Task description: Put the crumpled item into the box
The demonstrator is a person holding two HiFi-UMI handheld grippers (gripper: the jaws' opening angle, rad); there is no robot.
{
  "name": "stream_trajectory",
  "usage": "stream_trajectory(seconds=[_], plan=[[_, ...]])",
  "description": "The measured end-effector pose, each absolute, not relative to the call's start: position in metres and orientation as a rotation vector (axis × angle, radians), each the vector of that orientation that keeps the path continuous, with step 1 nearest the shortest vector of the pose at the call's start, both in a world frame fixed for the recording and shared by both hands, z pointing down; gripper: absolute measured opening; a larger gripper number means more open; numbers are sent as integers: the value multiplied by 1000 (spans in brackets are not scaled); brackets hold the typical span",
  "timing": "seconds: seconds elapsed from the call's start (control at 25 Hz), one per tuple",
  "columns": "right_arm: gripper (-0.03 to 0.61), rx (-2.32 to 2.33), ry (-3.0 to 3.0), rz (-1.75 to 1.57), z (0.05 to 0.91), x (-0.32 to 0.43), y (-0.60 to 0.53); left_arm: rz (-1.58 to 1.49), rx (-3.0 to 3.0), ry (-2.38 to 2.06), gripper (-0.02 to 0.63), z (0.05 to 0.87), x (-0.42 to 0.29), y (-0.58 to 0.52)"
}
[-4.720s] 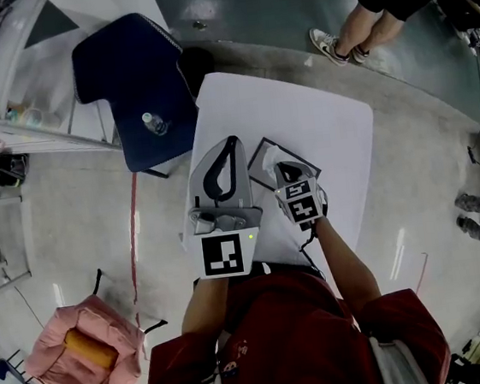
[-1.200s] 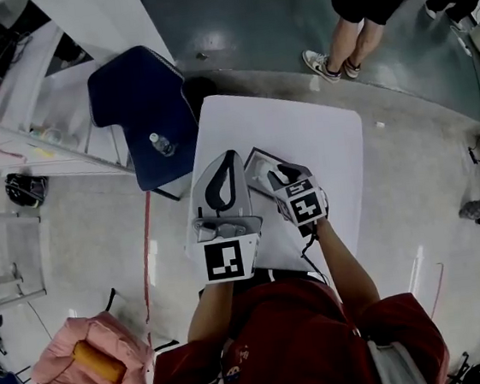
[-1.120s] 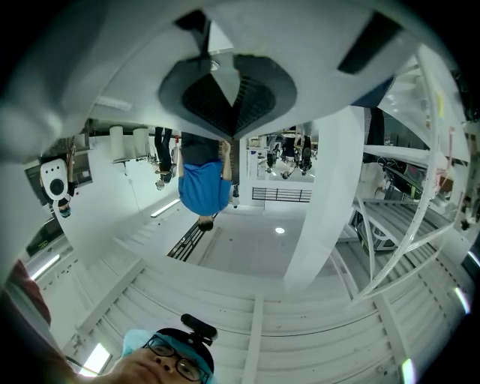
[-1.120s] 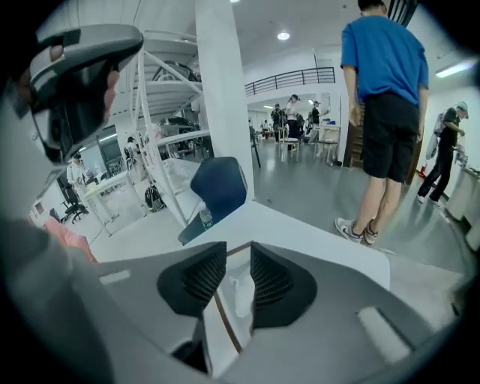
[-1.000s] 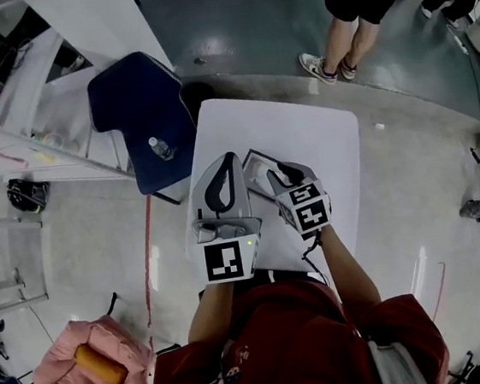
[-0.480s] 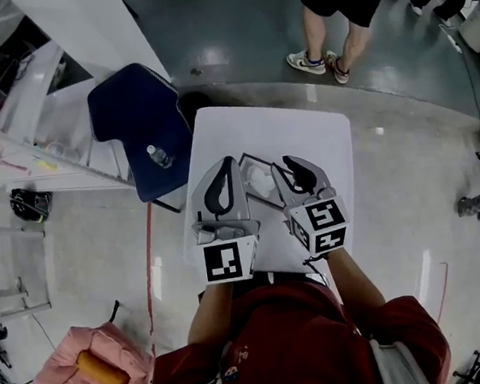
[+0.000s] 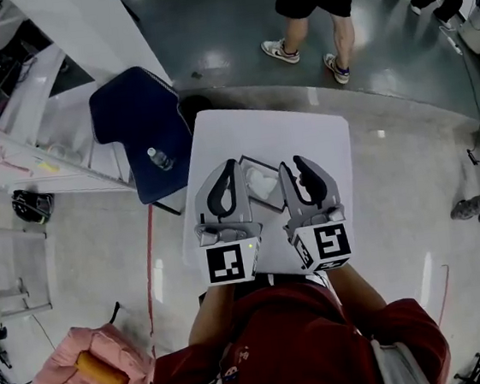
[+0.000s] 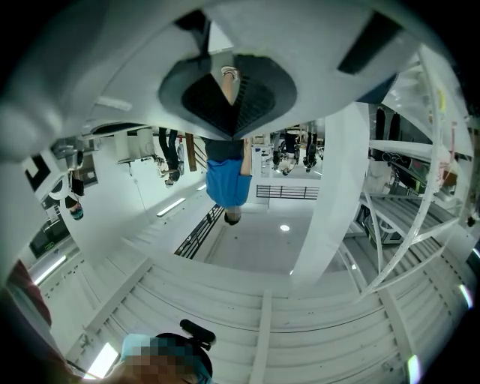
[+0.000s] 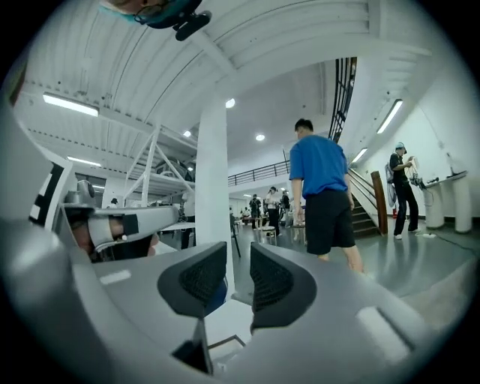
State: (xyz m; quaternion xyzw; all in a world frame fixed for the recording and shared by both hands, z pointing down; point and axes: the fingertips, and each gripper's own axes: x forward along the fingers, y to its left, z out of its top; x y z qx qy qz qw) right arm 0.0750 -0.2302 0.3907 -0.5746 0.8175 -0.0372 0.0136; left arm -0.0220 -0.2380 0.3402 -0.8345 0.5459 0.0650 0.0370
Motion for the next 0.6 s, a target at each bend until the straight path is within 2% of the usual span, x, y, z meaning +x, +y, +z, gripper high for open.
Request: stream_trajectory(seconds=[0.6], plan=[[86,-1805,2492,-38,382,91,-233,205,-2549,1698,3,343,-16,-239]])
